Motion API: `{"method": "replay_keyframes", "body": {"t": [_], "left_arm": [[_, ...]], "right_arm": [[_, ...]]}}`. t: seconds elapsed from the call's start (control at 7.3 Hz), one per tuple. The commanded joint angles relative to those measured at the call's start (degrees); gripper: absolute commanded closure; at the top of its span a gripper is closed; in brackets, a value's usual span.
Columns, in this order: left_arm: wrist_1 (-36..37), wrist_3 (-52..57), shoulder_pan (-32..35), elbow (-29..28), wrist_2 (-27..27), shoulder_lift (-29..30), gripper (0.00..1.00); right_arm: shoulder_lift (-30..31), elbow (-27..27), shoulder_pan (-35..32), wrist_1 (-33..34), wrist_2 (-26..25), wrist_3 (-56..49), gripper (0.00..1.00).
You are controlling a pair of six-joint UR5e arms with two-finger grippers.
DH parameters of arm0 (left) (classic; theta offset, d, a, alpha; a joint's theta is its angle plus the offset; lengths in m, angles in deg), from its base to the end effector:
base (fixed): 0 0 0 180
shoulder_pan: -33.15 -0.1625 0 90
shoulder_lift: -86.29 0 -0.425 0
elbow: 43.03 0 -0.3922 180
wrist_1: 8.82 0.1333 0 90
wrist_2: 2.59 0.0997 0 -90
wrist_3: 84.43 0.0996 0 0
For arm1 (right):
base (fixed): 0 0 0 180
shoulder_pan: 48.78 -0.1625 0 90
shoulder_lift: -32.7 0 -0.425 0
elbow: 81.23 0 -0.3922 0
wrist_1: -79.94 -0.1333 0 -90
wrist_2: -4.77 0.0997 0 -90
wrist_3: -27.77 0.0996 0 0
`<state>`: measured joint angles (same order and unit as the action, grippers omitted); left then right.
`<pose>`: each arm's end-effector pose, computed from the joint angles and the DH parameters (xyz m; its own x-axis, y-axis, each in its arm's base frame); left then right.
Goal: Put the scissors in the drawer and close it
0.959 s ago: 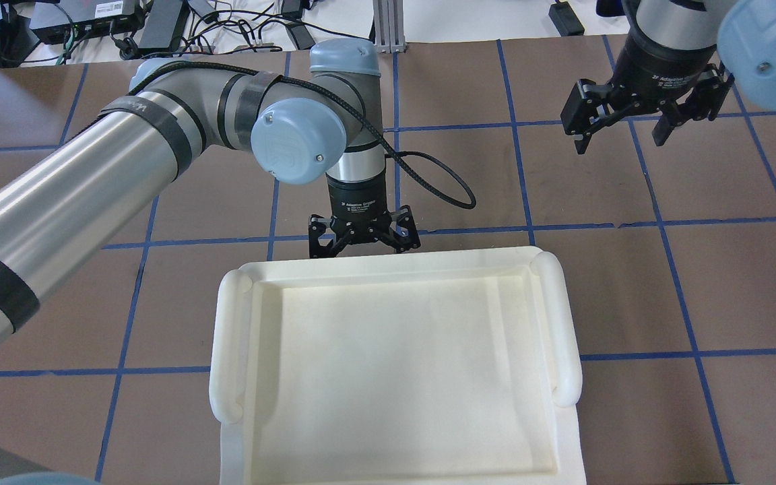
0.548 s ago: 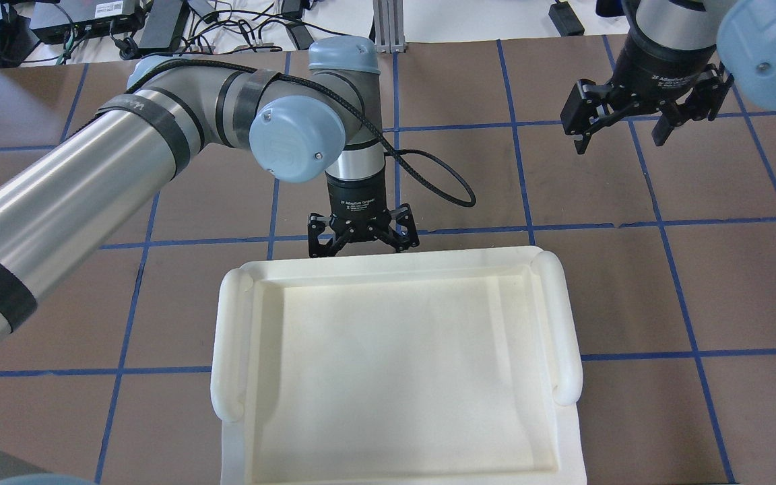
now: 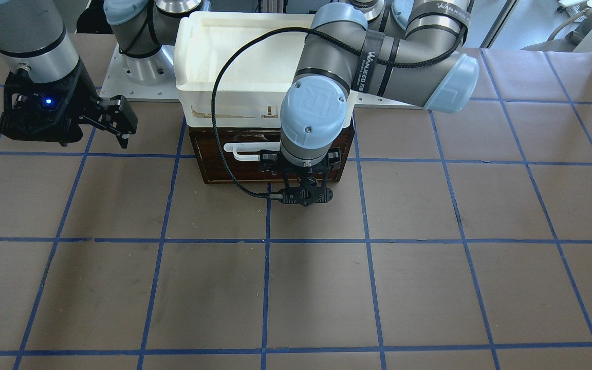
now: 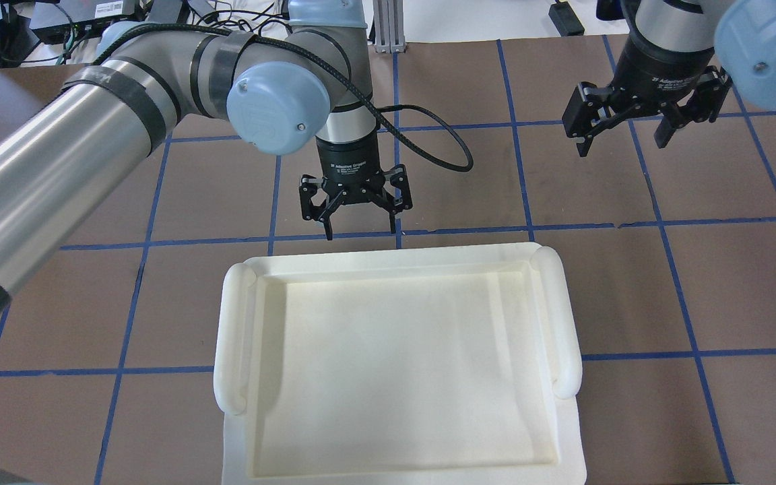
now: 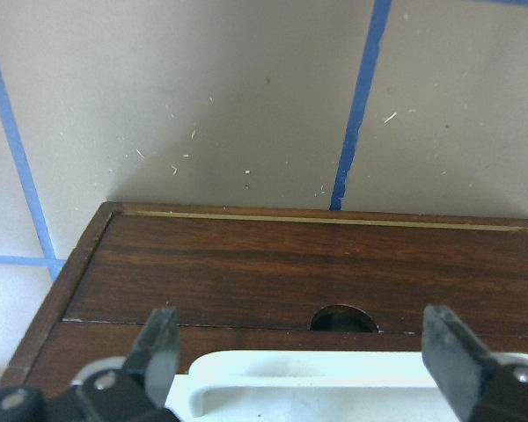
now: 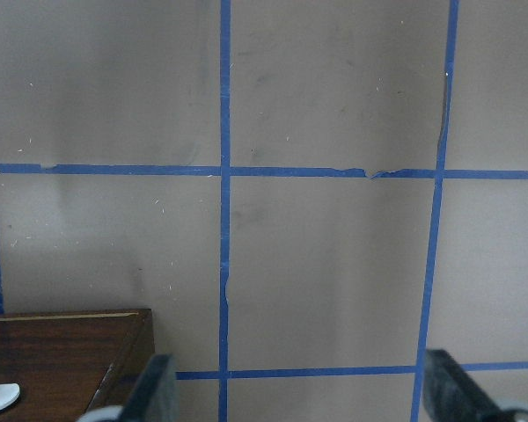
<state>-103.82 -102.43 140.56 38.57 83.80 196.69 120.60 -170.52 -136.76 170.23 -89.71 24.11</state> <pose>-0.3121 -0.5289 0.3551 -0.9993 -0.0147 -0.0331 -0.0238 0.9547 0.2967 0.1076 -0.5095 0.4765 -0.9966 -0.0302 0.0767 -0.0284 0.9993 0.0241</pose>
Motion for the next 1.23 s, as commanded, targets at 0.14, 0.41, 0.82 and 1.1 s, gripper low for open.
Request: {"method": "replay_keyframes", "body": {"t": [0.14,0.41,0.82,1.1], "left_arm": [[1.48,11.18,-4.12,-0.03,8.52,-7.71,0.0],[3.42,15.71,-9.83,0.67,8.52,-13.86,0.0],[8.92,16.67,-13.98,3.46,8.35,-18.63,0.0],[11.07,18.26,-15.3,5.06,5.56,-20.04,0.0]], "right_arm": [[-0.01,0.0,0.0,0.07,-0.01,-0.03,0.0],[-0.01,-0.61,0.0,0.15,-0.01,-0.03,0.0],[-0.01,-0.71,0.0,0.24,0.52,-0.03,0.0],[0.08,-0.71,0.0,0.33,0.52,-0.12,0.0]]}}
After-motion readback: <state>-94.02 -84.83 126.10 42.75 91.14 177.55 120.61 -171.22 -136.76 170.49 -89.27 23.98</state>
